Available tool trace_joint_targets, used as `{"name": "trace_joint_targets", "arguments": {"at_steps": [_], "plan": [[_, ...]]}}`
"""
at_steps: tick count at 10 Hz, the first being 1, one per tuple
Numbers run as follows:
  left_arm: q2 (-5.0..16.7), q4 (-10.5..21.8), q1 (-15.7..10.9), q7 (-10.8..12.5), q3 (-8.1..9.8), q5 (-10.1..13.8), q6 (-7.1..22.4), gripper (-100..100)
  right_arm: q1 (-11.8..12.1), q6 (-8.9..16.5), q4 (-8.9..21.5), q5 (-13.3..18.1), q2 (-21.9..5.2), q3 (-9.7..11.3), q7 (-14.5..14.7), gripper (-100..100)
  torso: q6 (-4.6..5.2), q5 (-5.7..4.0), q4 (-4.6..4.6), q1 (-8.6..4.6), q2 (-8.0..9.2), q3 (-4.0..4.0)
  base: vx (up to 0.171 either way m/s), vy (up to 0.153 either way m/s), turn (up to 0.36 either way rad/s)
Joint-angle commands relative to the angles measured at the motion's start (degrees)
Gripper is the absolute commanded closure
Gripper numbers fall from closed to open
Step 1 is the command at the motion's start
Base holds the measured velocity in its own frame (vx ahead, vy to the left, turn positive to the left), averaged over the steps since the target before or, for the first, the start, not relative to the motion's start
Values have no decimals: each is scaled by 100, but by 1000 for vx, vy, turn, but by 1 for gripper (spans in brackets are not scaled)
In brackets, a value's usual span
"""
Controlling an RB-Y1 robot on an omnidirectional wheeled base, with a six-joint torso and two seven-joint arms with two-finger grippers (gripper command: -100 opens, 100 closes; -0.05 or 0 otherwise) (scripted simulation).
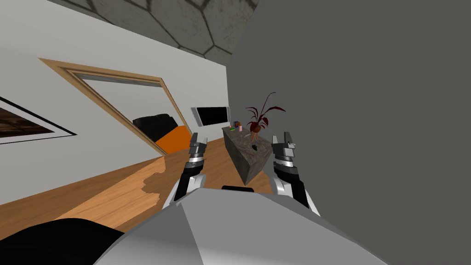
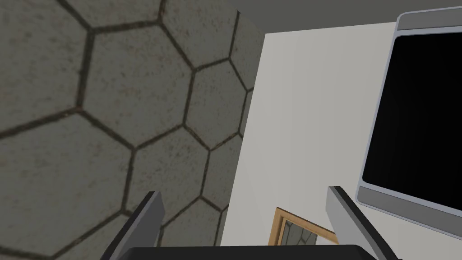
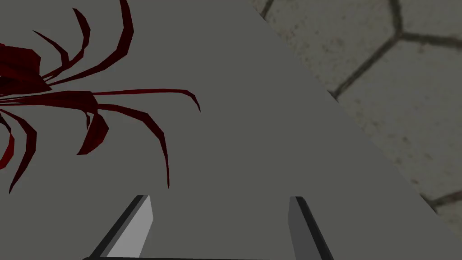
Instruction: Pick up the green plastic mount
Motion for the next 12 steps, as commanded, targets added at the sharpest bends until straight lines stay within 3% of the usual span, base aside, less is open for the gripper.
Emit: {"name": "trace_joint_targets", "arguments": {"at_steps": [1, 7, 8, 12], "plan": [[0, 0, 0, 0, 0, 0, 0, 0, -29, -9, 52, 10, -240, 10, 60, -100, 0, 0, 0, 0, 0, 0, -10, 28, 12], [-1, 0, 0, 0, -1, 0, 0, 0, -251, -75, 456, 100, -1219, 81, 493, -100, -1, 9, 2, 40, 8, 5, -8, 127, 19], [-1, 0, 0, 0, -1, 0, 0, 0, -251, -75, 456, 100, -1285, 81, 493, -100, -1, 12, 2, 56, 8, 5, -14, 127, 1], [-1, 0, 0, 0, -1, 0, 0, 0, -444, -132, 839, 207, -1975, 143, 859, -100, 0, 14, 2, 54, 7, 4, -9, 146, 29]]}}
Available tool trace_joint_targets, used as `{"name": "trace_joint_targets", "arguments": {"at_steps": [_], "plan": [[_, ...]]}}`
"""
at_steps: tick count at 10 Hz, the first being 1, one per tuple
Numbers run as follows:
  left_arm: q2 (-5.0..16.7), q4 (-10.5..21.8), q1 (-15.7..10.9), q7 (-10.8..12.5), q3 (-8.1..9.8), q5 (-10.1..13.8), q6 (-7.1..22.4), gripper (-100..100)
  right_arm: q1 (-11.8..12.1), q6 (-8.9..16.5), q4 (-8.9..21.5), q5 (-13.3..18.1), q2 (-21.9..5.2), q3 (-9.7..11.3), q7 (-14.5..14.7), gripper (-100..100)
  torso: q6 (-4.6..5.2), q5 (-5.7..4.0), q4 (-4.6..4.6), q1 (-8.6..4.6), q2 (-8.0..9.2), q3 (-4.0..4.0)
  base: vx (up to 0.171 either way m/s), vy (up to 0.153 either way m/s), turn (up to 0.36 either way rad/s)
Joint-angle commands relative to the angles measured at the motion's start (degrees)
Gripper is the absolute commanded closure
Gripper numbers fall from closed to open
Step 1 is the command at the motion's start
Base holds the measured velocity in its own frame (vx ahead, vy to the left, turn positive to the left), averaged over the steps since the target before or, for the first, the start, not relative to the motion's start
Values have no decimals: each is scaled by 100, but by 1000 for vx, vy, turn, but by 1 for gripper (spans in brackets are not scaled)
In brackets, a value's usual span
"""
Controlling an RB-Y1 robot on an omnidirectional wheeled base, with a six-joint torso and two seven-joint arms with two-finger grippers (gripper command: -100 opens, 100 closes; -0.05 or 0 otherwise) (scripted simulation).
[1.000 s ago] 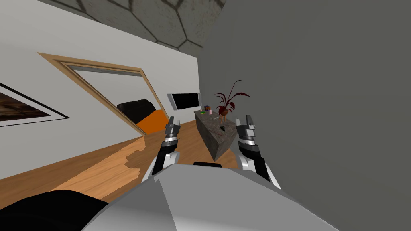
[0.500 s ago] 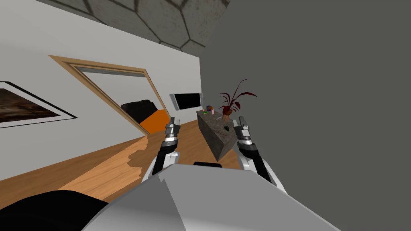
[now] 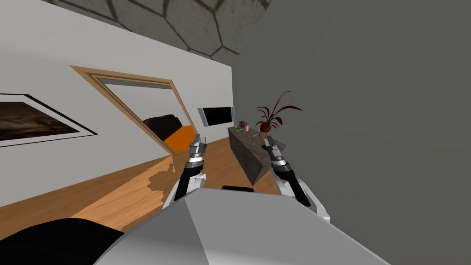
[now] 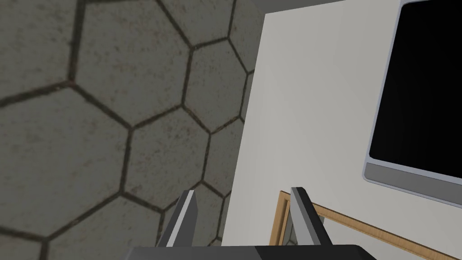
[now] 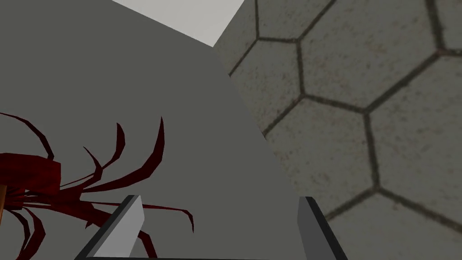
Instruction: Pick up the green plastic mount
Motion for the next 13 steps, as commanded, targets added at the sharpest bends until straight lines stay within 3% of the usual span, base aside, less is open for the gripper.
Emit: {"name": "trace_joint_targets", "arguments": {"at_steps": [1, 5, 9, 10, 13], "plan": [[0, 0, 0, 0, 0, 0, 0, 0, -15, 6, 30, 16, -177, 4, 66, -100, 0, 0, 0, 0, 0, 0, 19, 120, 9], [0, 0, 0, 0, 0, 0, 0, 0, -202, -53, 489, 177, -849, 87, 445, -100, 1, -3, 1, -15, 5, 3, 5, 128, 38], [1, 0, 0, 0, 1, 0, 0, 0, -303, -90, 825, 320, -1502, 159, 684, -100, 2, -1, 0, -15, 3, 1, 6, 129, 31], [1, 0, 0, 0, 1, 0, 0, 0, -303, -90, 825, 320, -1560, 159, 684, -100, 1, -3, 0, -18, 2, 1, 24, 90, 21], [1, 0, 0, 0, 1, 0, 0, 0, -376, -127, 1175, 490, -2082, 248, 897, -100, 2, -5, -1, -27, -5, -3, 29, 100, 44]]}}
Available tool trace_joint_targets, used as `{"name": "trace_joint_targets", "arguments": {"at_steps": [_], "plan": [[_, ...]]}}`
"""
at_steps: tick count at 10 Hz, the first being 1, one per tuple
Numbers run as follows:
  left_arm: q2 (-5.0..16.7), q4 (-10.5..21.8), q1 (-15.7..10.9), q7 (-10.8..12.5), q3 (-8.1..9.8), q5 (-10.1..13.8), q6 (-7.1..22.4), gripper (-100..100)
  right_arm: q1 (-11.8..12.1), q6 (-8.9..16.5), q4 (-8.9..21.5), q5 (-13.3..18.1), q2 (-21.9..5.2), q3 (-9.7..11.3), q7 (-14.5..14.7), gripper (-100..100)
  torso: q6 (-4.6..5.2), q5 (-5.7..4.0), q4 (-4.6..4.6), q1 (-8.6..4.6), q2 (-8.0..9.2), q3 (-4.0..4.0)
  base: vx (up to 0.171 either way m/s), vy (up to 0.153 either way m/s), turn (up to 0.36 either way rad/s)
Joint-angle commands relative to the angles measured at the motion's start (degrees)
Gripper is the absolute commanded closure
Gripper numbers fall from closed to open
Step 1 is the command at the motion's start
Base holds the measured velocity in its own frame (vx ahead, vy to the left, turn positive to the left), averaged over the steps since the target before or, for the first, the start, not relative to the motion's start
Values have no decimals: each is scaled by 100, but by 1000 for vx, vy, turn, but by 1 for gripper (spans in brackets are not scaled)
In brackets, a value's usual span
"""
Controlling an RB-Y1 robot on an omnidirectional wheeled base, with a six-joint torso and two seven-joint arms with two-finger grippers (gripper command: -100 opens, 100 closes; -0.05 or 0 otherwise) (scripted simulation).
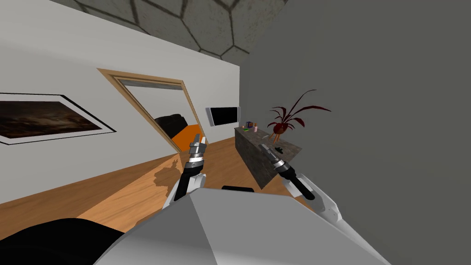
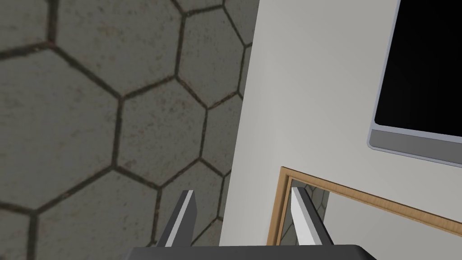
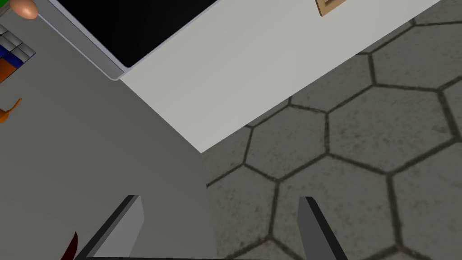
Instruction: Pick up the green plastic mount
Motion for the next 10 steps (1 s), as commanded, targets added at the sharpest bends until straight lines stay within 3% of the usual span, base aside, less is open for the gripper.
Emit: {"name": "trace_joint_targets", "arguments": {"at_steps": [1, 10], "plan": [[0, 0, 0, 0, 0, 0, 0, 0, -21, -1, 79, 48, -201, 30, 64, -100, 0, 0, 0, 0, 0, 0, 20, 89, 19], [1, 0, 0, 0, 1, 0, 0, 0, -77, -77, 960, 579, -1697, 286, 442, -100, 2, -4, 0, -25, 1, 0, 36, 69, 43]]}}
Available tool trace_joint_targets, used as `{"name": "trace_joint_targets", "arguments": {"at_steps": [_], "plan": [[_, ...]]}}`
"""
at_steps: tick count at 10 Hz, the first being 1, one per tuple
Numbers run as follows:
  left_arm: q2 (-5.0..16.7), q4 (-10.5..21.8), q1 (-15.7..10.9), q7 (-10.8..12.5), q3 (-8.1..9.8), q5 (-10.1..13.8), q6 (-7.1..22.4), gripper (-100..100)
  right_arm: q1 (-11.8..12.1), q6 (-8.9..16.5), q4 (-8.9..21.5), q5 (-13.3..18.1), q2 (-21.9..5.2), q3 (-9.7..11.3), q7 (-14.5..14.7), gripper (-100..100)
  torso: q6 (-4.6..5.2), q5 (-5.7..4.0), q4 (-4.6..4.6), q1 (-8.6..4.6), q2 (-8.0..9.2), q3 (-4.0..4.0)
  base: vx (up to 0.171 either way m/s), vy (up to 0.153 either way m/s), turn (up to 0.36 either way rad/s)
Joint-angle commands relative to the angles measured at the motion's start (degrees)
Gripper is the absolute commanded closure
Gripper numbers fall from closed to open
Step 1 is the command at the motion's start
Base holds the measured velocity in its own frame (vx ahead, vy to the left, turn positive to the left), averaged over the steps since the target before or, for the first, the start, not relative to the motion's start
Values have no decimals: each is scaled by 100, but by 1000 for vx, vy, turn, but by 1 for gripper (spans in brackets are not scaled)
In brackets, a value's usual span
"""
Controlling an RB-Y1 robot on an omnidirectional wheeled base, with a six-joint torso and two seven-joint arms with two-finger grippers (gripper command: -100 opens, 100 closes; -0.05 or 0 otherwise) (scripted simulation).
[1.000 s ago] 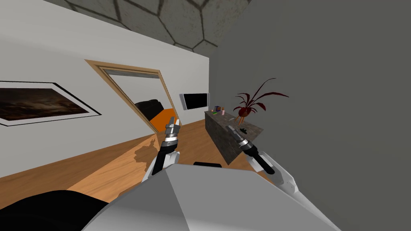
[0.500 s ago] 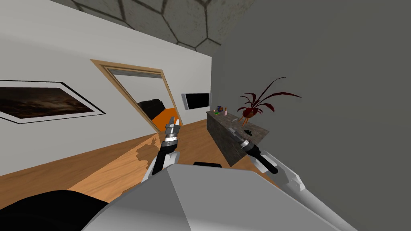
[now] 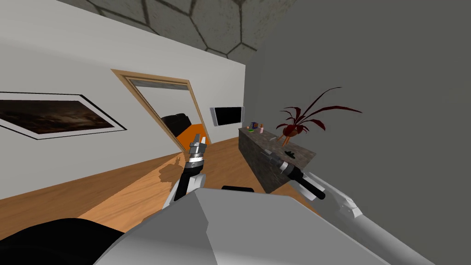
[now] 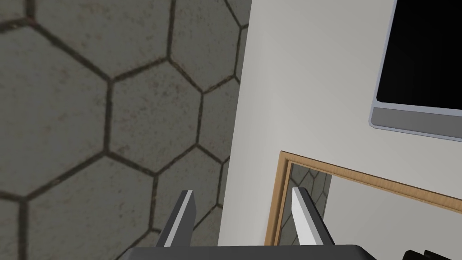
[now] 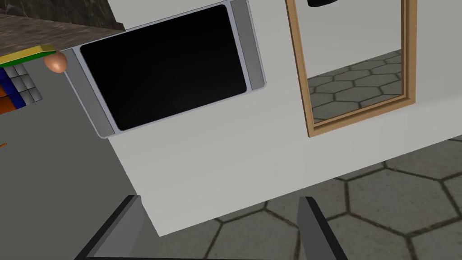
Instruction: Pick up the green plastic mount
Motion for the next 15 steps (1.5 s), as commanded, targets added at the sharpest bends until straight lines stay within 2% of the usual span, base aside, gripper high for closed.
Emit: {"name": "trace_joint_targets", "arguments": {"at_steps": [1, 2, 3, 4, 5, 8, 9, 10, 11, 14, 15], "plan": [[0, 0, 0, 0, 0, 0, 0, 0, 12, -20, 101, 62, -241, 28, 44, -100, 0, 0, 0, 0, 0, 0, 37, 50, 31], [0, 0, 0, 0, 0, 0, 0, 0, 23, -31, 272, 183, -456, 83, 89, -100, 1, 0, 0, -2, 2, 1, 42, 53, 56], [0, 0, 0, 0, 0, 0, 0, 0, 23, -31, 272, 183, -578, 83, 89, -100, 0, -1, 0, -2, 0, 0, 45, 32, 36], [0, 0, 0, 0, 0, 0, 0, 0, 41, -41, 439, 308, -771, 137, 122, -100, 2, -1, 0, -8, 0, 0, 62, 29, 68], [0, 0, 0, 0, 0, 0, 0, 0, 41, -41, 439, 308, -913, 137, 122, -100, 1, -2, -1, -10, -4, -2, 49, 20, 28], [0, 0, 0, 0, 1, 0, 0, 0, 98, -55, 764, 566, -1440, 248, 157, -100, 2, -3, 0, -16, 0, 0, 48, 12, 53], [1, 0, 0, 0, 1, 0, 0, 0, 98, -55, 764, 566, -1572, 248, 157, -100, 1, -4, -1, -20, -3, -2, 51, -6, 31], [1, 0, 0, 0, 1, 0, 0, 0, 138, -61, 919, 699, -1772, 305, 158, -100, 2, -5, -1, -23, -2, -1, 63, -7, 63], [1, 0, 0, 0, 1, 0, 0, 0, 138, -61, 919, 699, -1893, 305, 158, -100, 0, -5, -1, -24, -6, -4, 50, -7, 40], [1, 0, 0, 0, 1, 0, 0, 0, 242, -68, 1212, 967, -2441, 425, 129, -100, 3, -6, -1, -26, -2, -2, 55, -18, 50], [1, 0, 0, 0, 1, 0, 0, 0, 242, -68, 1212, 967, -2515, 425, 129, -100, 2, -8, -1, -32, -4, -3, 52, -26, 35]]}}
